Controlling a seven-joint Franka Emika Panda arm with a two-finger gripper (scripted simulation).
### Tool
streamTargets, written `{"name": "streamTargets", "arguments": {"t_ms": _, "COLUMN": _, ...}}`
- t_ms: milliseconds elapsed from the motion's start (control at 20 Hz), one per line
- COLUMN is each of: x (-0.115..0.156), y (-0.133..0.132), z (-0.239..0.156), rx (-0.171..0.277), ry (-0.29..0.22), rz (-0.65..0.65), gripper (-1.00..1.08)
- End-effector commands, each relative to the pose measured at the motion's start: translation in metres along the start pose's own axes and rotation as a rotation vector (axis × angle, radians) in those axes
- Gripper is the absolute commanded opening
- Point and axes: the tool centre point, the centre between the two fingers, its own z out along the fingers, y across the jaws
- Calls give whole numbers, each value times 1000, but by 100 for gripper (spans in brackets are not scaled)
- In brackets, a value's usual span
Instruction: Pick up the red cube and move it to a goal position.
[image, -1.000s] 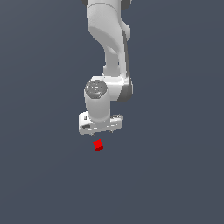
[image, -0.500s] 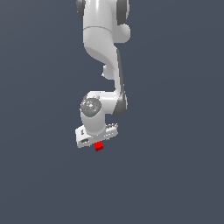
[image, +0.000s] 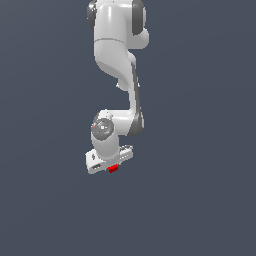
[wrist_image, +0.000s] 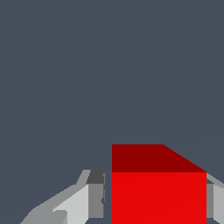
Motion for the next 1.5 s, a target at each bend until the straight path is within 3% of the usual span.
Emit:
{"name": "streamTargets", "arguments": {"t_ms": 0, "x": 1, "y": 0, "z": 0, "rx": 0, "ry": 1, "rz": -2, "gripper": -100}}
{"name": "streamTargets", "arguments": {"t_ms": 800, "x": -3, "y": -4, "z": -8, "rx": 0, "ry": 1, "rz": -2, "gripper": -100}}
{"name": "streamTargets", "arguments": {"t_ms": 1450, "x": -29, "y": -40, "z": -69, "rx": -1, "ry": 0, "rz": -2, "gripper": -100}}
